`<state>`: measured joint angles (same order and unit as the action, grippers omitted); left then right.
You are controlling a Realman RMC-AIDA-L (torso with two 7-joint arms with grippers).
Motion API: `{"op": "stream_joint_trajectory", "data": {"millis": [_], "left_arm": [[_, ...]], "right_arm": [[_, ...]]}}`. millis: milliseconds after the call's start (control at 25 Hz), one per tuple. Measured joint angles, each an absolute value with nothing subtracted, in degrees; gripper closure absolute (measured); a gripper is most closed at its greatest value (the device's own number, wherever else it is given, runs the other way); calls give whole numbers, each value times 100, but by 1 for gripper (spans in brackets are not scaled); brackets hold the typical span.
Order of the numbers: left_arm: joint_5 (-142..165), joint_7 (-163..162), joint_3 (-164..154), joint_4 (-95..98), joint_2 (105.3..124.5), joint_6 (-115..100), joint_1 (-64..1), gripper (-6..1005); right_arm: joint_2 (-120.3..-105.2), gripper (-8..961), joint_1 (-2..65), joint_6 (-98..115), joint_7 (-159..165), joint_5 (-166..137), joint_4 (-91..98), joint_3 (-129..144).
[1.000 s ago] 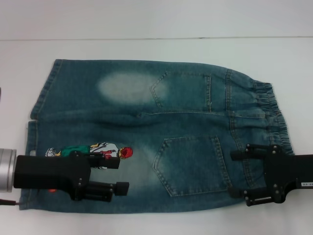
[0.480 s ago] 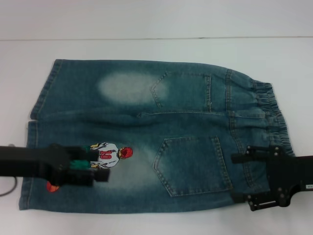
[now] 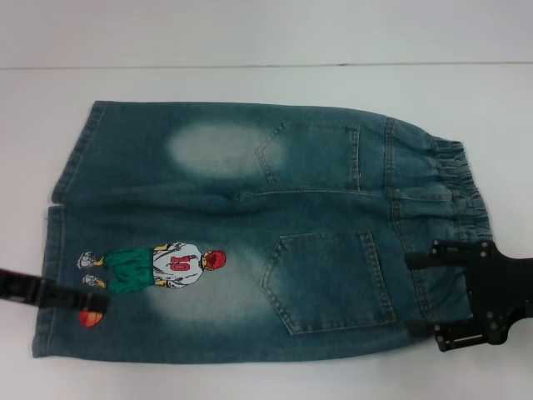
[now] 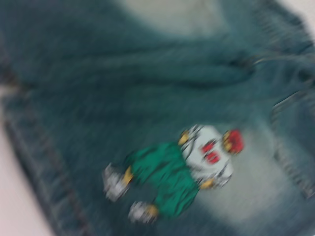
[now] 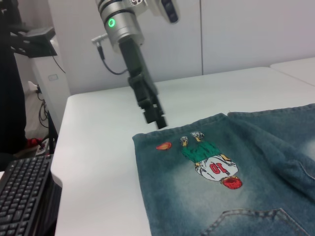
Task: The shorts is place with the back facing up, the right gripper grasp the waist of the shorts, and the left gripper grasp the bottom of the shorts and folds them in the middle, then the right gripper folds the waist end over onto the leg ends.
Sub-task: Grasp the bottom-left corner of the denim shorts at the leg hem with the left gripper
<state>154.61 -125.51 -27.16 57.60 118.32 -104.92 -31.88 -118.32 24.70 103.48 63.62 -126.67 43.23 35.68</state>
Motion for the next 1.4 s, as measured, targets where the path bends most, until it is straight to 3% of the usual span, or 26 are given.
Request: {"op": "stream_joint_trajectory", "data": {"millis": [760,1400], "left_arm": [[16371,-14116,-3021,6310,11751,-10719,-3225,156],[16374,-14389,-3577,6059,11834,-10382,-3259,157]], "right_arm": [[-11853,39,2490,10349,6283,-12660,4447,3546],[-11883,40,2507,10341,6257,-12656,4456,3541]]}}
